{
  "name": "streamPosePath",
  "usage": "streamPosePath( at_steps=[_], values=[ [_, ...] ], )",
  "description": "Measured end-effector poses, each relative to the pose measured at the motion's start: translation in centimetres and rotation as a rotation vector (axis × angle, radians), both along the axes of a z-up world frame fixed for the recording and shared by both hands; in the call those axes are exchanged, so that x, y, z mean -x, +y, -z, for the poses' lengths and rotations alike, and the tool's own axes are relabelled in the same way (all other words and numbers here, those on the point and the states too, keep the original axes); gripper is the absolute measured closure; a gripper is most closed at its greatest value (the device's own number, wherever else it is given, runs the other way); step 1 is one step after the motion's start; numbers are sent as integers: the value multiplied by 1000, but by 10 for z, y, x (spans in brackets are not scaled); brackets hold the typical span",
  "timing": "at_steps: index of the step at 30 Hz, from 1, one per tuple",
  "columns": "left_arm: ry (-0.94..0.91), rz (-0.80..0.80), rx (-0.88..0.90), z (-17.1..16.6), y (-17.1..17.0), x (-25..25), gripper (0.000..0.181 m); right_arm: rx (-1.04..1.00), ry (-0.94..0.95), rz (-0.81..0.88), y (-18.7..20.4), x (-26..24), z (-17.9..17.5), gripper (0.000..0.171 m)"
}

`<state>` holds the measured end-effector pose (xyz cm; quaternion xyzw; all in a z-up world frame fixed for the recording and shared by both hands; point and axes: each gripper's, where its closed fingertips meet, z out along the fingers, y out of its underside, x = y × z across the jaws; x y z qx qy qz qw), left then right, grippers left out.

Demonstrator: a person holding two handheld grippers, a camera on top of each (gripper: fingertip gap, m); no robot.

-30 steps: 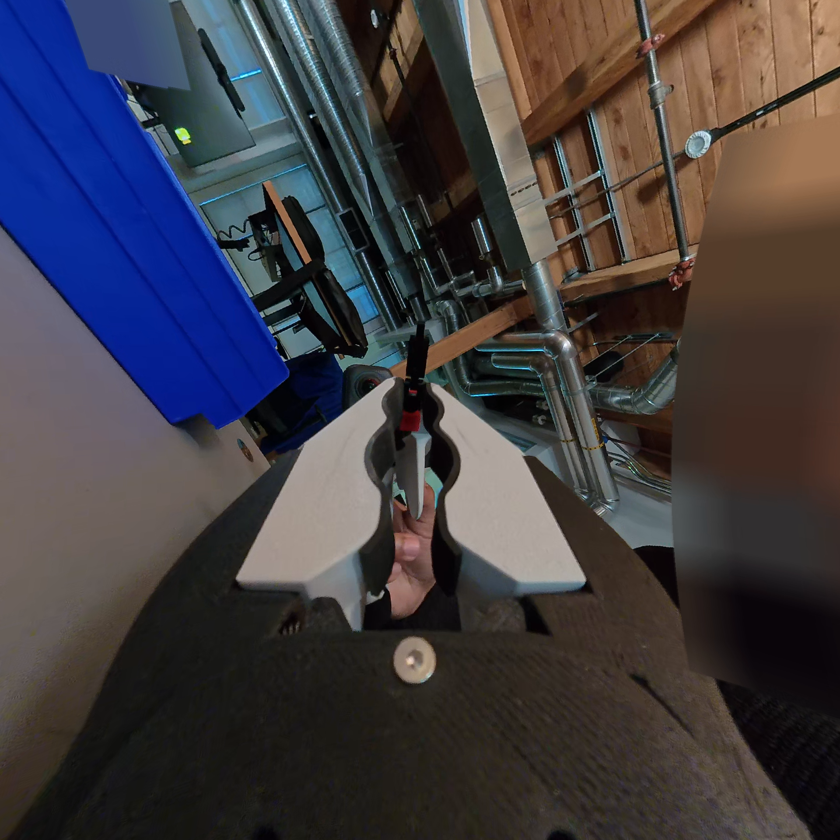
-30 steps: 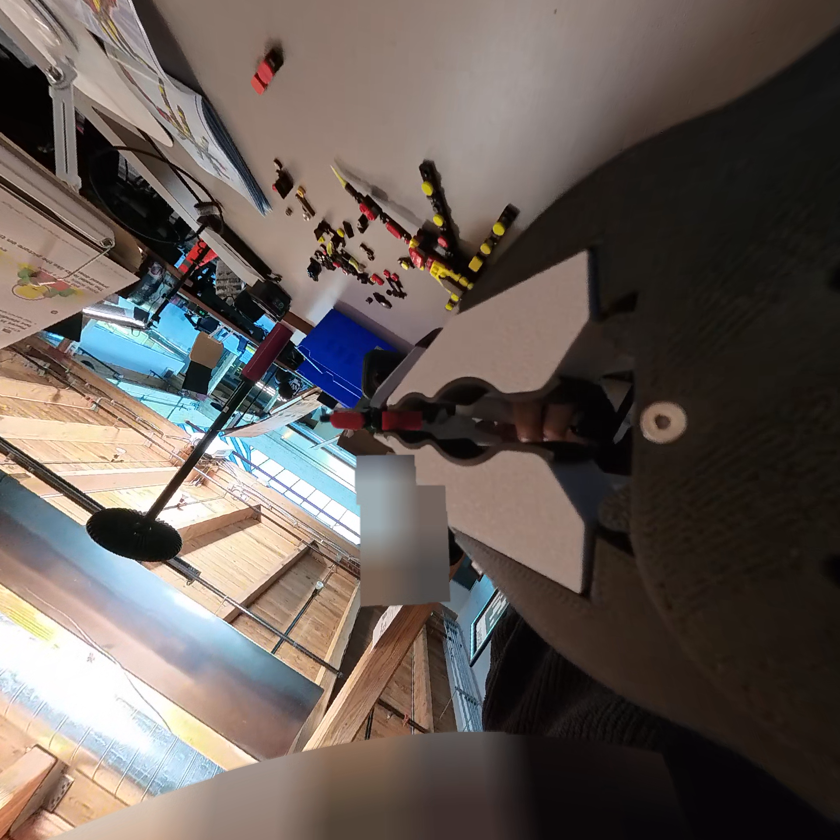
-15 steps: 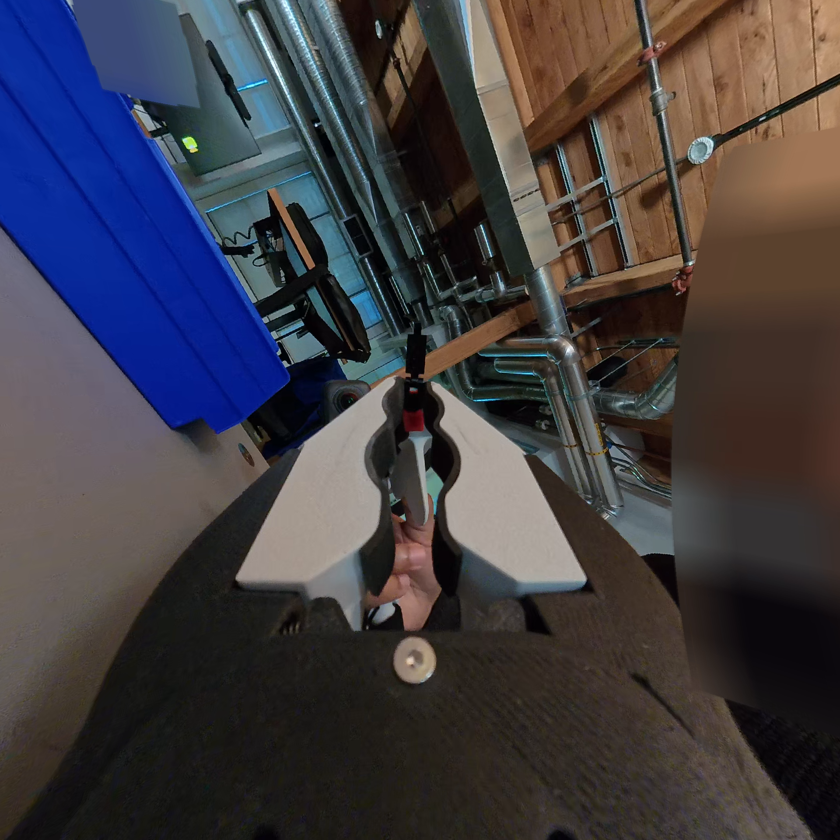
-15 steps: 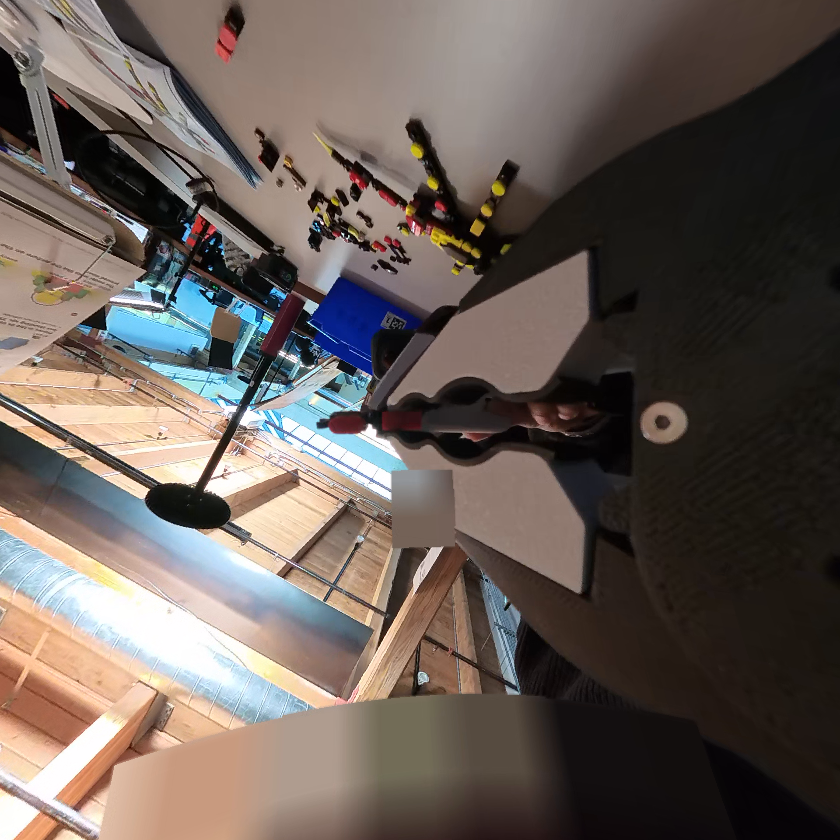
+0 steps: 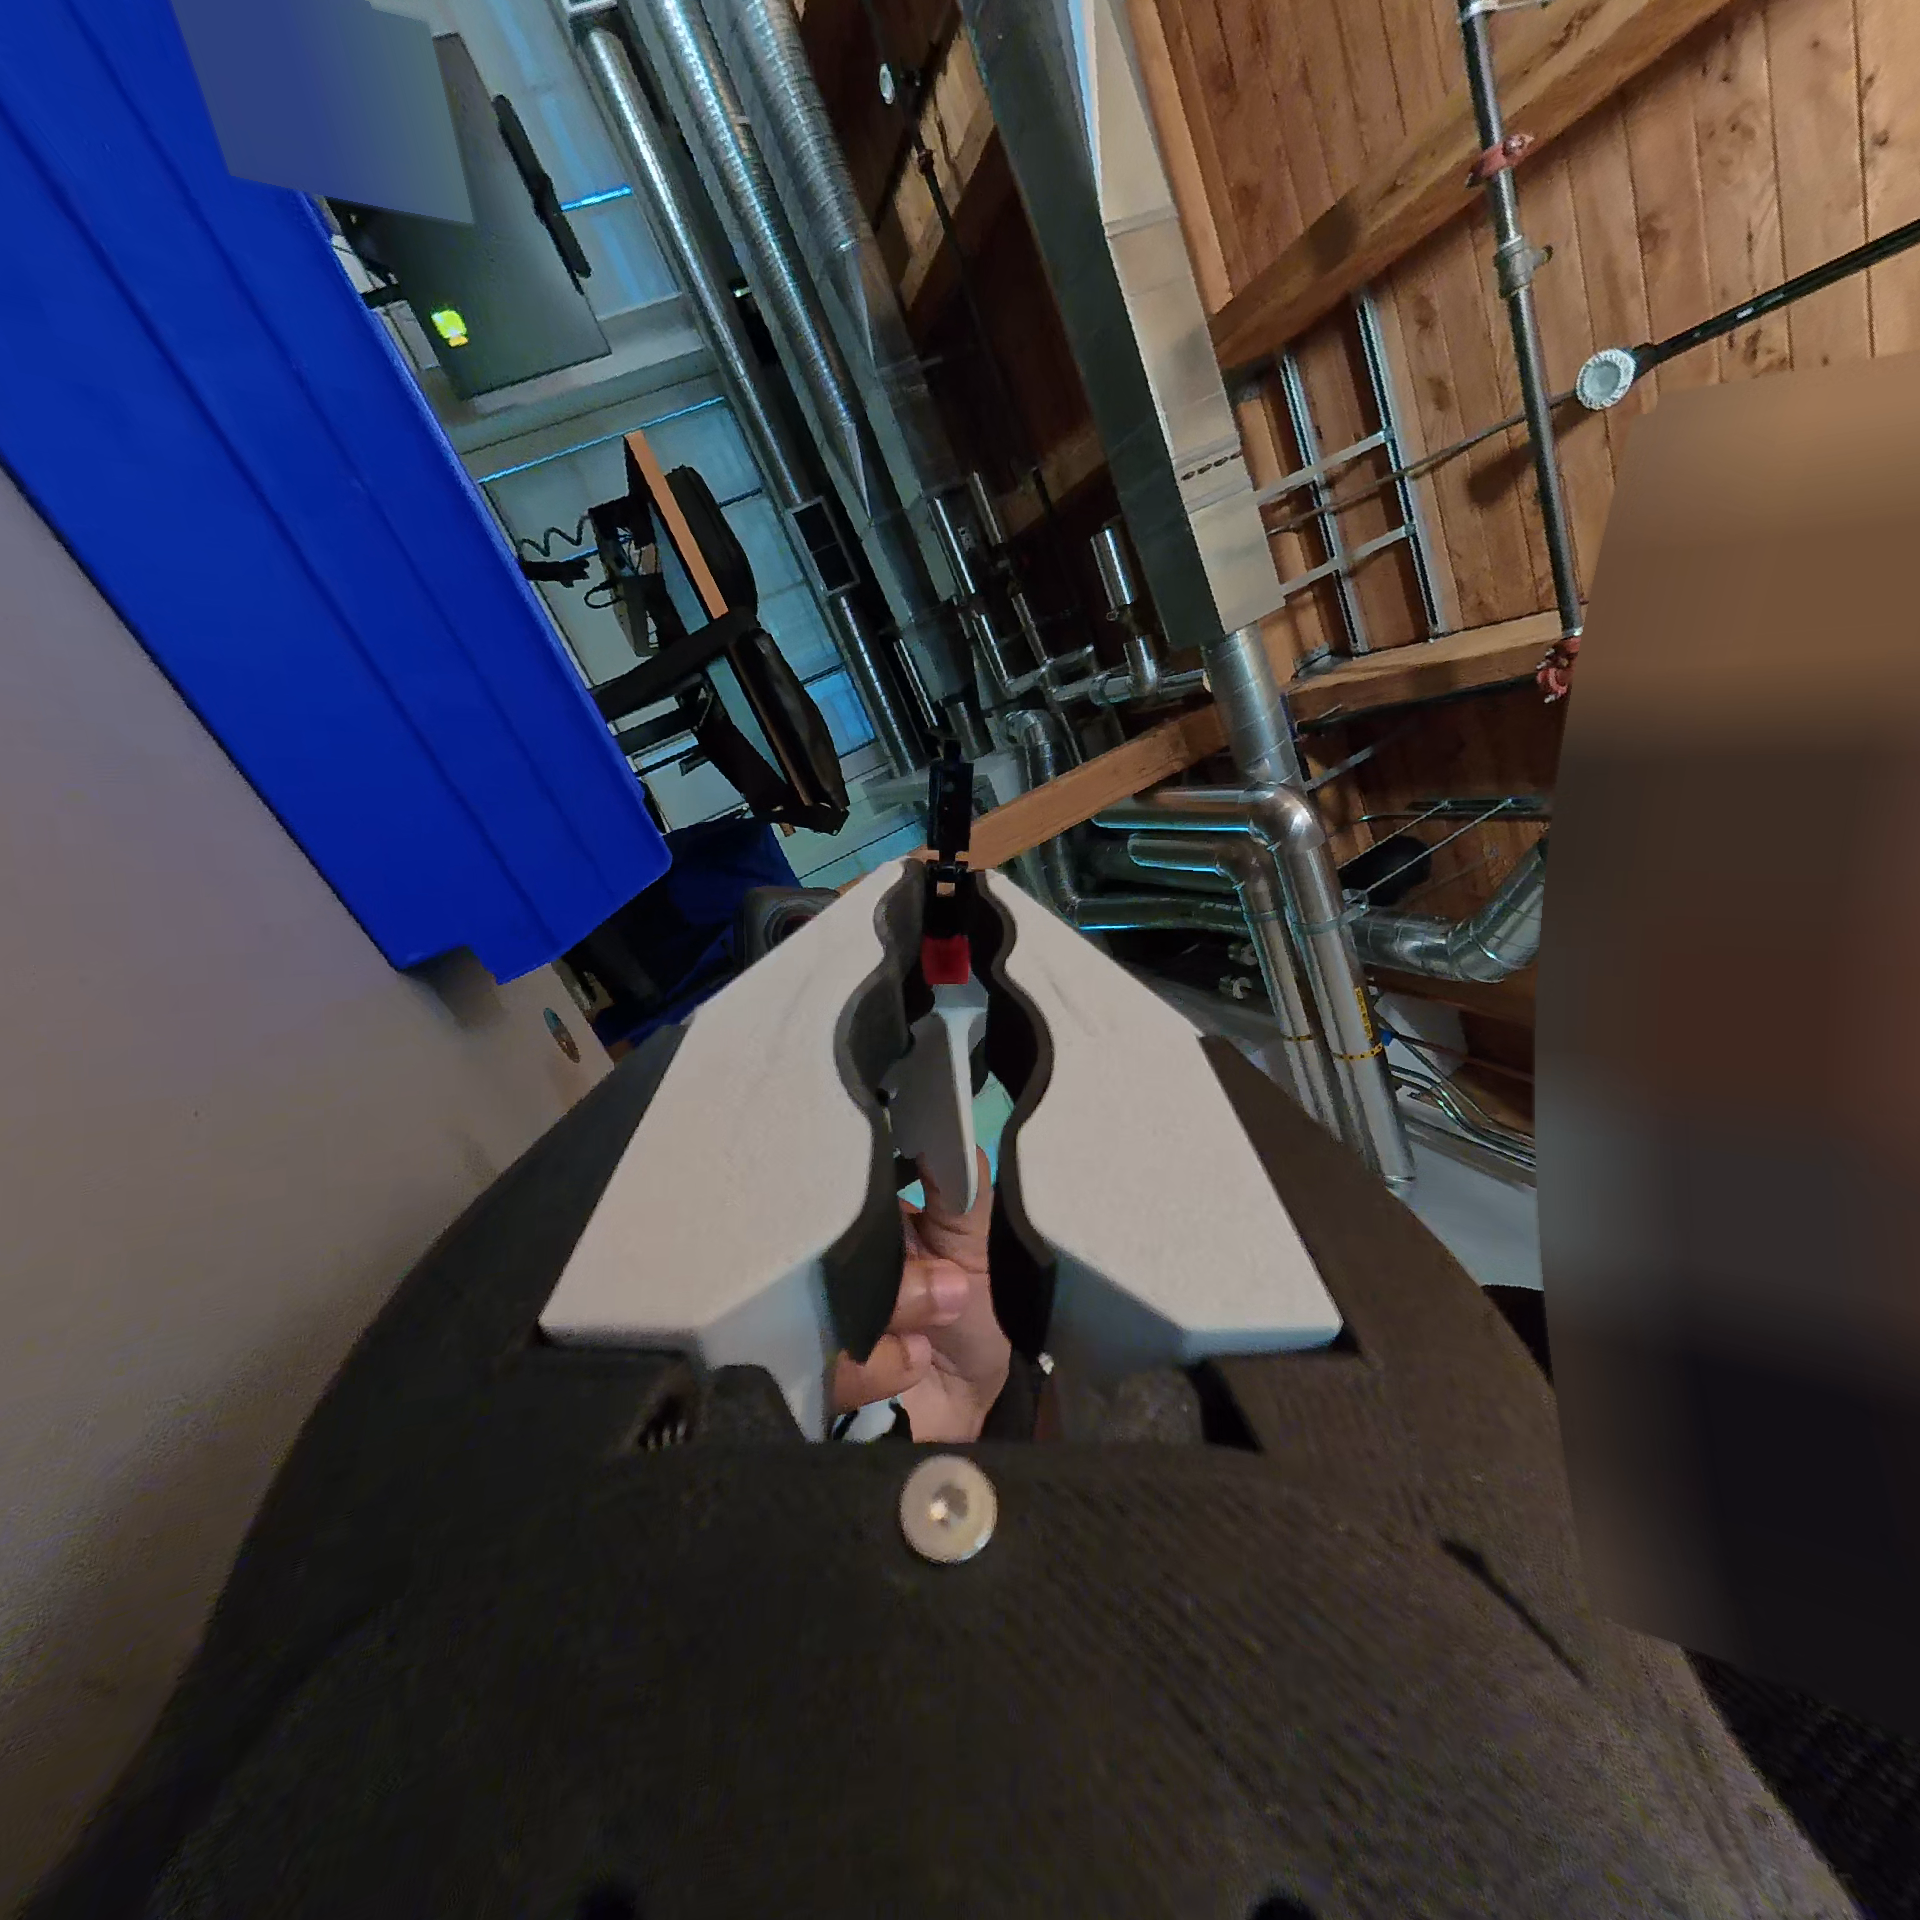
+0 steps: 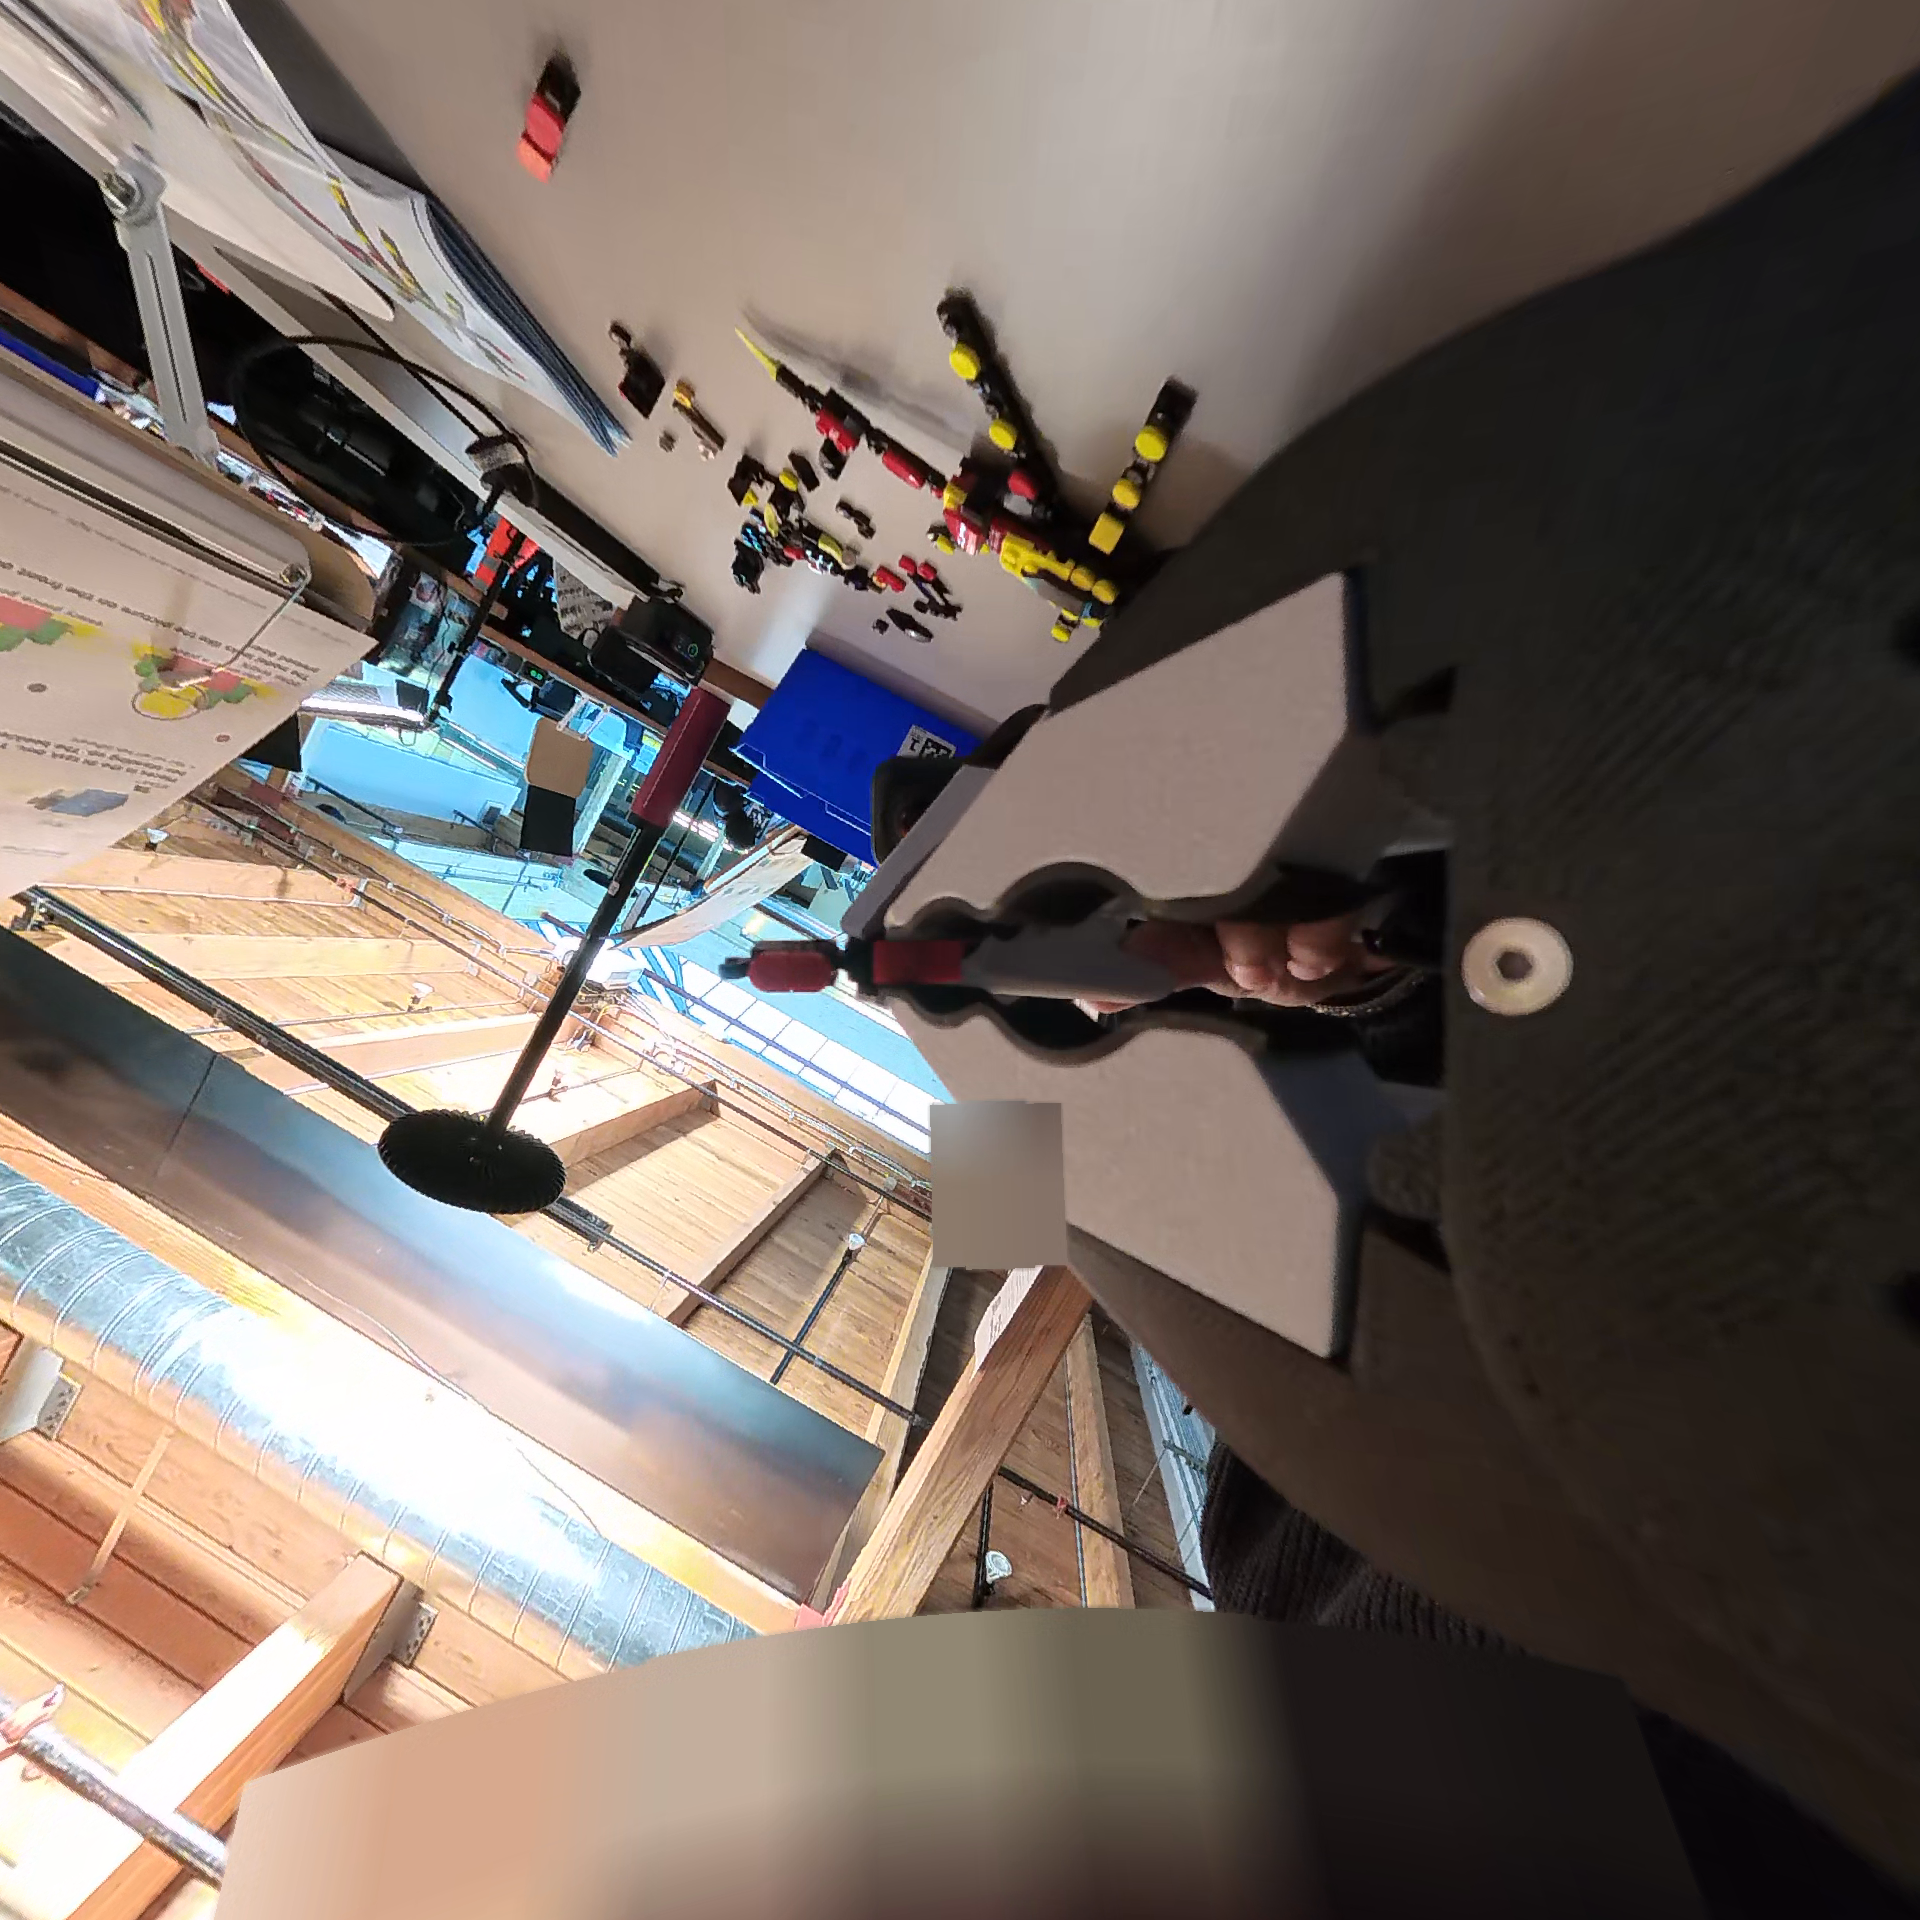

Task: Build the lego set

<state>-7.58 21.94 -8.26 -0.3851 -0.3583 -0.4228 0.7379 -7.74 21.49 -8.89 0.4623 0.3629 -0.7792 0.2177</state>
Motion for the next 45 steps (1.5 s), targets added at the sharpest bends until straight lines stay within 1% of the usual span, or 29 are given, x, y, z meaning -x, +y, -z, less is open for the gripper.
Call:
streamPosePath(
  at_steps=[6, 14, 17, 23, 27, 31, 33, 35, 36, 37, 39, 40, 42, 45],
  values=[
    [0, -27, 37, 1, 4, 0, 174, -11, 5, 14, 1, 0, 0, 167],
    [-6, -15, 53, 1, 5, 1, 174, -4, 13, 36, 3, 2, 0, 166],
    [-4, -15, 62, 1, 6, 1, 173, -40, 37, 67, 3, 3, 0, 166],
    [-34, -20, 55, 3, 6, 3, 173, -178, 86, 117, 3, 4, 3, 166],
    [-17, -15, 65, 3, 5, 3, 174, -173, 86, 121, 4, 4, 2, 166],
    [-32, 11, 54, 4, 3, 5, 174, -133, 81, 147, 15, 7, 0, 166],
    [-46, 30, 78, 9, 3, 7, 174, -157, 99, 149, 23, 7, -1, 166],
    [-49, 44, 94, 11, 2, 10, 173, -253, 132, 125, 26, 6, 3, 166],
    [-44, 39, 103, 11, 0, 12, 173, -341, 145, 78, 25, 5, 9, 166],
    [-34, 26, 116, 12, -2, 16, 174, -471, 142, 11, 23, 2, 24, 166],
    [-16, 11, 127, 14, -8, 21, 174, -829, 125, -85, 31, 0, 67, 166],
    [-21, 7, 123, 14, -10, 24, 174, -992, 131, -78, 40, 2, 83, 166],
    [-36, -8, 119, 15, -14, 30, 174, -1188, 126, -96, 48, 2, 103, 166],
    [-40, 2, 125, 17, -14, 30, 174, -1369, 72, -190, 48, -6, 138, 166]
  ],
)
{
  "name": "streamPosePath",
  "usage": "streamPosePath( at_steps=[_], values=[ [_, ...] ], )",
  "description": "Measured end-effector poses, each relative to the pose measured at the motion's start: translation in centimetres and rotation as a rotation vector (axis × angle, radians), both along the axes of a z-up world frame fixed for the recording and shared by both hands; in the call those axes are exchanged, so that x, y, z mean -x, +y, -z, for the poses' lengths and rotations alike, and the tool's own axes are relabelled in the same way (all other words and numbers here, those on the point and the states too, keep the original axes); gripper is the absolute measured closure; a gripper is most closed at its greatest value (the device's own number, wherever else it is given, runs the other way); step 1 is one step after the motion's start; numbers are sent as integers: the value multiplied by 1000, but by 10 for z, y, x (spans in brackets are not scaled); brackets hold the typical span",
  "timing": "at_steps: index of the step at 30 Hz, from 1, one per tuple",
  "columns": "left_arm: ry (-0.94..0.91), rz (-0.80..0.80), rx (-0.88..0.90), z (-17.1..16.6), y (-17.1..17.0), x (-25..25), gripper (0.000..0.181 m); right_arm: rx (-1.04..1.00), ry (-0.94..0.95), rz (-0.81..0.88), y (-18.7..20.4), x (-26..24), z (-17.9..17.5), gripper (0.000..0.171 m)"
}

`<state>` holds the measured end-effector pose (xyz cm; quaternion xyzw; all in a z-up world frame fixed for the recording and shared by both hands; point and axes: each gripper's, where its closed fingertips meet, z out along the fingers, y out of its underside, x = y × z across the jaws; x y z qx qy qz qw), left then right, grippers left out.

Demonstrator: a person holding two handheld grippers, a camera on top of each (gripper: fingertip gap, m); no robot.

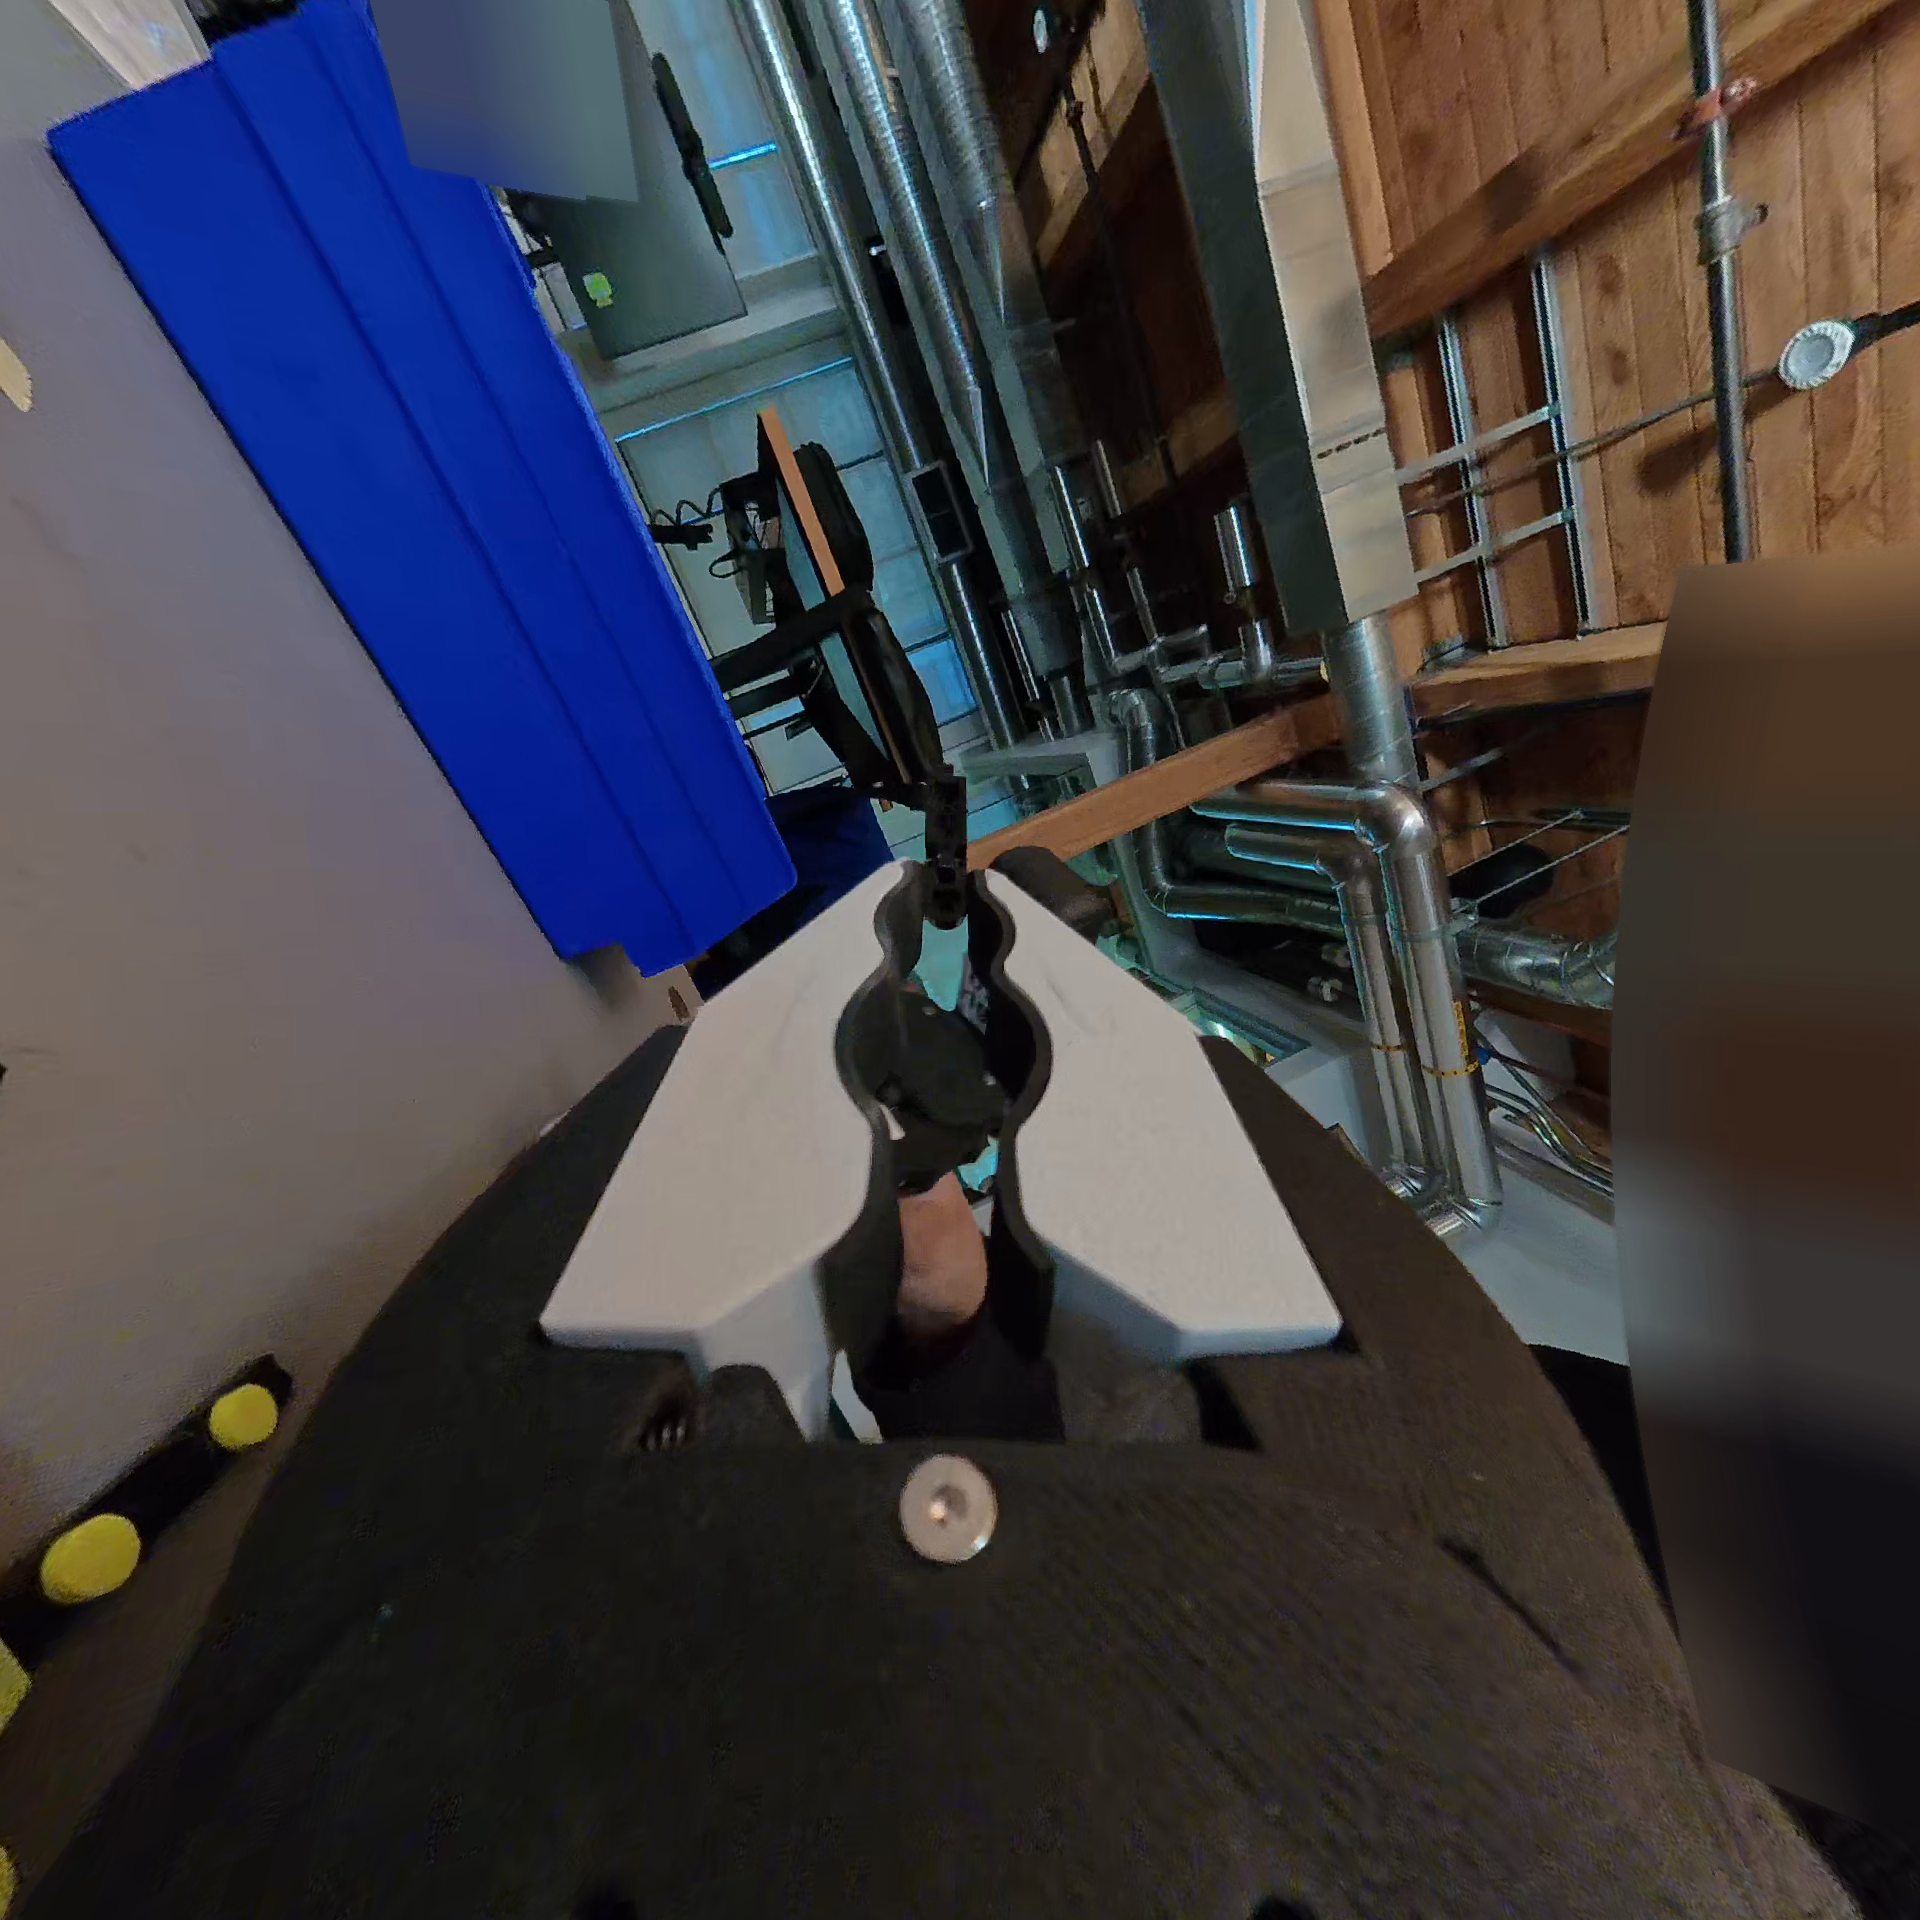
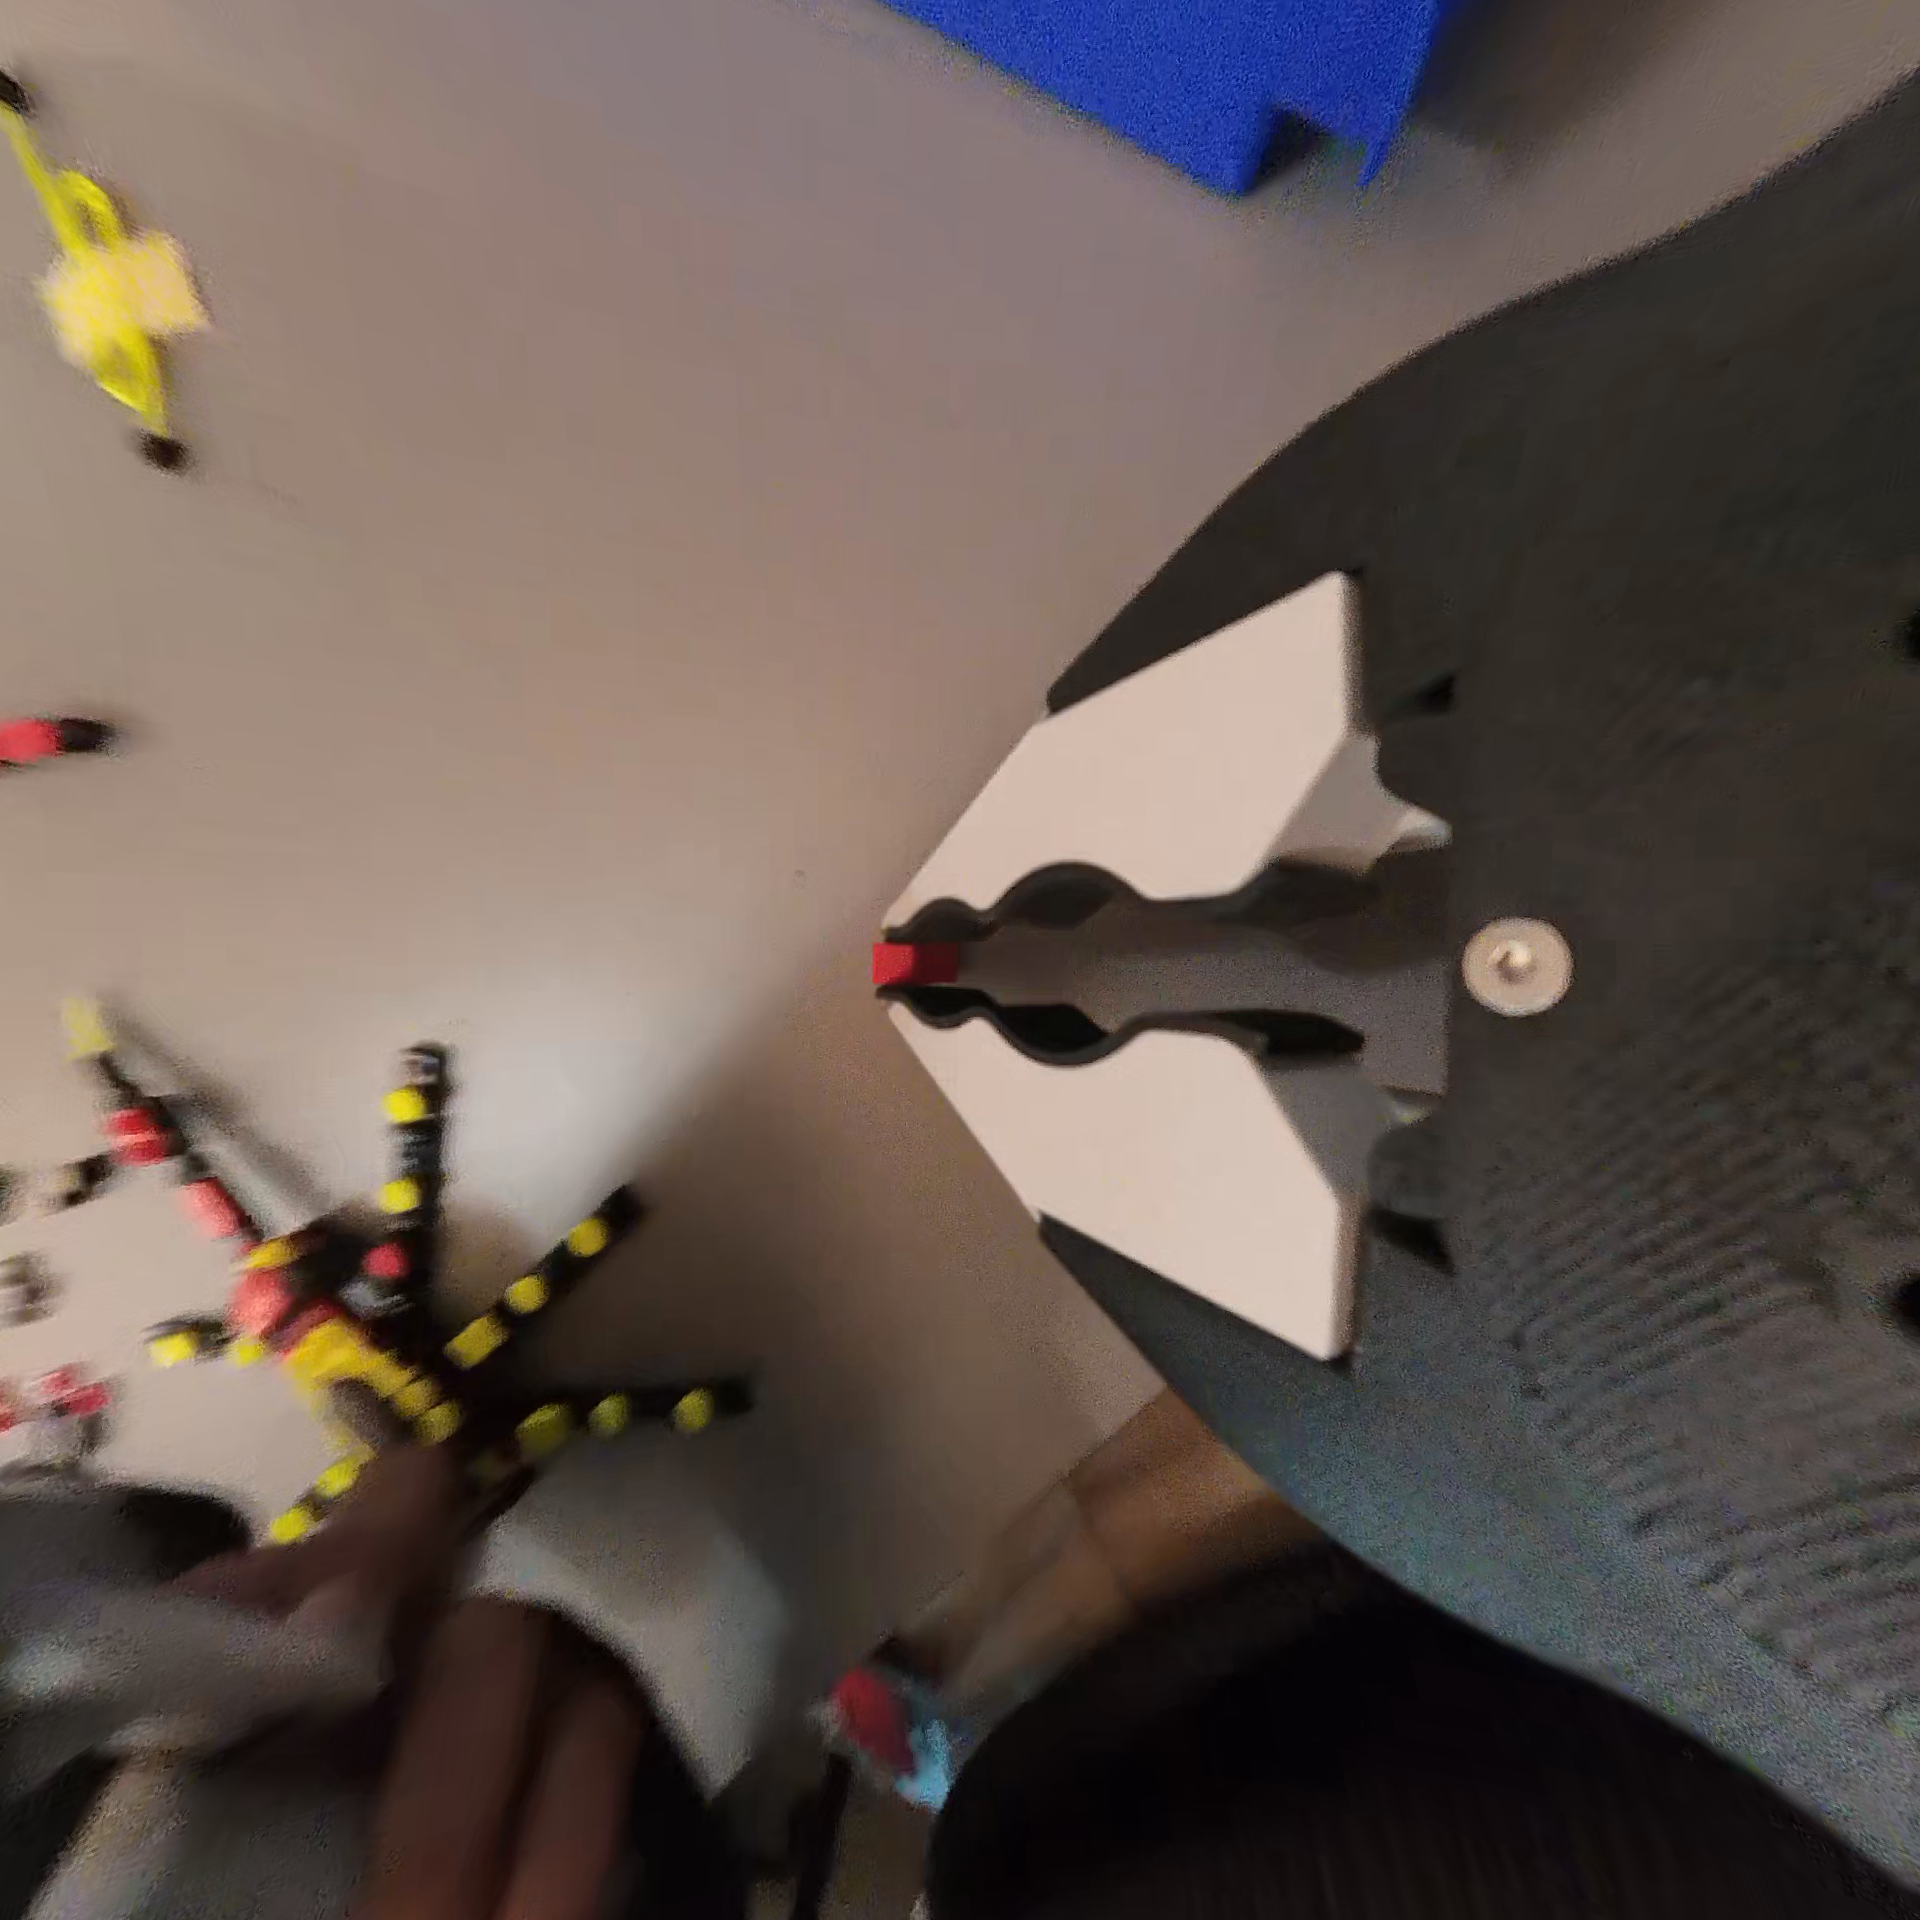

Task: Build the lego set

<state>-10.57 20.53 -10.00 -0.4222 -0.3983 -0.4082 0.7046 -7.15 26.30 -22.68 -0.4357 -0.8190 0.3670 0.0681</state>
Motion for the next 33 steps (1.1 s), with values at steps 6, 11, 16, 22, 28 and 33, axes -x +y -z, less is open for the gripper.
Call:
streamPosePath(
  at_steps=[6, 11, 16, 22, 28, 33],
  values=[
    [5, 40, 14, 2, 6, -7, 174, -54, 38, -26, -6, 1, 4, 154],
    [26, 57, 64, 7, 9, -9, 175, 180, 178, 43, -2, 15, -47, 144],
    [65, 116, 131, 14, 20, -21, 174, 744, 163, 66, -12, 8, -109, 141],
    [208, 165, 229, 18, 32, -40, 175, 976, 31, 82, -18, 4, -115, 140],
    [295, 224, 241, 15, 39, -57, 173, 1019, -14, 30, -24, -4, -119, 165],
    [317, 282, 209, 12, 34, -62, 160, 1038, 25, -33, -14, -9, -134, 166]
  ],
)
